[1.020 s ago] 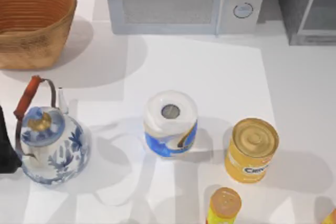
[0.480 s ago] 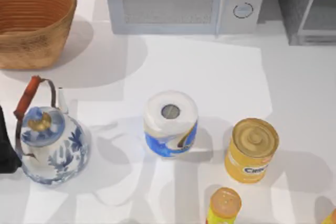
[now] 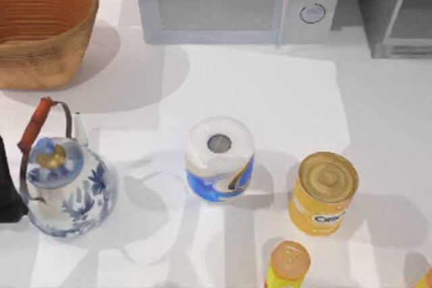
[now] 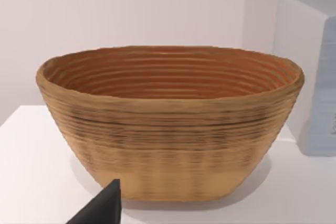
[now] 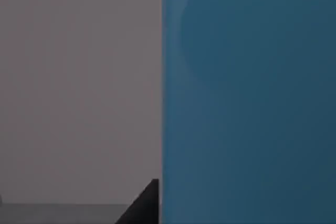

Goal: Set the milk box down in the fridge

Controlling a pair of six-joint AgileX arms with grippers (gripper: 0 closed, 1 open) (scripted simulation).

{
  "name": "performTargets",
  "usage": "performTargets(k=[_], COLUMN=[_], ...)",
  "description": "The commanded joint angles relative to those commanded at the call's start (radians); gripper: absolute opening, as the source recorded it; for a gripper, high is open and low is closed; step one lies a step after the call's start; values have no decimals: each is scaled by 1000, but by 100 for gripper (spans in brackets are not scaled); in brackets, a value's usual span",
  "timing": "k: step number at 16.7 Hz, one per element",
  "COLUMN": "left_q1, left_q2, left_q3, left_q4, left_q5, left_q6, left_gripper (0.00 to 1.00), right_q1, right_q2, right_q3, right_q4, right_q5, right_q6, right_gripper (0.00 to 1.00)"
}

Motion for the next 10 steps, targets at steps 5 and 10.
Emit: performTargets(k=[5,10], left_q1=[0,0], left_q2=[0,0], left_q3=[0,0], left_q4=[0,0], left_q5=[0,0], left_q6=[0,0], left_gripper=[100,100], right_q1=[0,0], right_q2=[0,0], right_q3=[0,0], right_q4=[0,0], right_q5=[0,0], right_q6=[0,0], right_gripper=[75,100])
